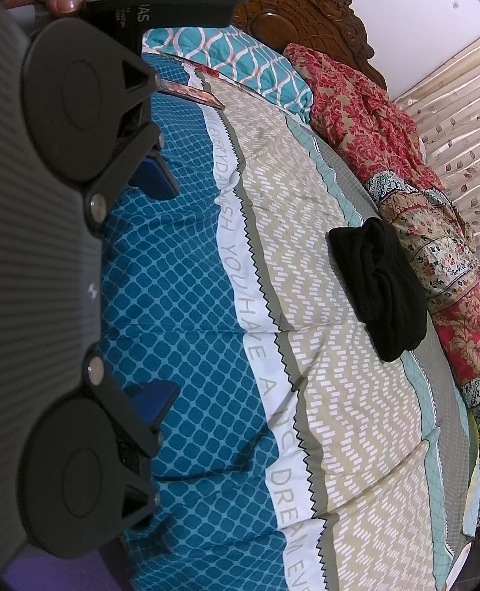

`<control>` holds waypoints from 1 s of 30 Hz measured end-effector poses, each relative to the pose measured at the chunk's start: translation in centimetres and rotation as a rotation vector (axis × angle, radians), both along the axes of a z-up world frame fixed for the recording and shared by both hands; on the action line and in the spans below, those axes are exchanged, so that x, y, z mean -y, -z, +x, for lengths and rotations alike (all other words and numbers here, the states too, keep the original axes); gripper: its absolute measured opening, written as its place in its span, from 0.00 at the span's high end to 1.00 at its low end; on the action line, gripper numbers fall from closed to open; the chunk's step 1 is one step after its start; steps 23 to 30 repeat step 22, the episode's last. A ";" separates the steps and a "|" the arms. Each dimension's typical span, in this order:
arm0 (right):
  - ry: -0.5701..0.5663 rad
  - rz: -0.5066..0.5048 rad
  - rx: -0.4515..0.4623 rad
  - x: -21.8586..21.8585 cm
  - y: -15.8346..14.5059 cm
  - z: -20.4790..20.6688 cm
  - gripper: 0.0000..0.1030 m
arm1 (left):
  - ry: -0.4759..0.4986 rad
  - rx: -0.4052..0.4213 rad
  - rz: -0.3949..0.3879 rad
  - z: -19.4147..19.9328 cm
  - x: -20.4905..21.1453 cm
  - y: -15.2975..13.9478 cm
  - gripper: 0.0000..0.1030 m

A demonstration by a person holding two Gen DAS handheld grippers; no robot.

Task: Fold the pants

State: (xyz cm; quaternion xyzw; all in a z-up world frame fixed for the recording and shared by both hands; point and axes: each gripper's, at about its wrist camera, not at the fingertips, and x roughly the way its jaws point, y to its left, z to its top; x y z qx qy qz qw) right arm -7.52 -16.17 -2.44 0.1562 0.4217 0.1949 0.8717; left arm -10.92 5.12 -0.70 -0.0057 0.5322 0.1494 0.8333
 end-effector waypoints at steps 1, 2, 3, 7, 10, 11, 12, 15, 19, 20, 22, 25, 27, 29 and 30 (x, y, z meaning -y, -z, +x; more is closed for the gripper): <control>-0.001 0.000 0.000 0.0 0.0 0.0 0.00 | 0.001 0.000 0.000 0.0 0.0 0.0 0.00; -0.001 0.000 0.000 0.0 0.0 0.0 0.00 | 0.002 0.000 -0.001 0.0 0.0 0.0 0.00; -0.001 0.000 -0.001 0.0 0.0 0.0 0.00 | 0.003 0.001 -0.002 0.0 0.0 0.0 0.00; -0.001 0.002 -0.003 0.1 0.0 0.0 0.00 | 0.005 0.001 -0.003 -0.1 0.1 0.0 0.00; 0.000 0.002 -0.003 0.1 0.0 0.0 0.00 | 0.004 0.000 -0.006 -0.1 0.1 0.0 0.00; 0.000 0.002 -0.003 0.1 0.0 0.0 0.00 | 0.004 0.001 -0.007 -0.1 0.1 0.0 0.00; 0.000 0.002 -0.003 0.1 0.0 0.0 0.00 | 0.004 0.001 -0.006 -0.1 0.1 0.0 0.00; 0.002 0.003 -0.004 0.1 0.1 0.0 0.00 | 0.008 0.010 -0.001 -0.2 0.2 -0.1 0.00; 0.002 0.004 -0.004 0.2 0.1 0.0 0.00 | 0.025 0.023 -0.005 -0.2 0.5 -0.3 0.00; 0.004 0.005 -0.003 0.1 0.2 0.0 0.00 | 0.030 0.024 -0.008 -0.2 0.5 -0.4 0.00; 0.007 0.005 0.001 0.1 0.2 -0.1 0.00 | 0.036 0.021 -0.014 -0.2 0.7 -0.4 0.00; 0.007 0.005 0.001 0.1 0.2 -0.1 0.00 | 0.036 0.021 -0.014 -0.2 0.7 -0.4 0.00; 0.007 0.005 0.001 0.1 0.2 -0.1 0.00 | 0.036 0.021 -0.014 -0.2 0.7 -0.4 0.00; 0.007 0.005 0.001 0.1 0.2 -0.1 0.00 | 0.036 0.021 -0.014 -0.2 0.7 -0.4 0.00; 0.007 0.005 0.001 0.1 0.2 -0.1 0.00 | 0.036 0.021 -0.014 -0.2 0.7 -0.4 0.00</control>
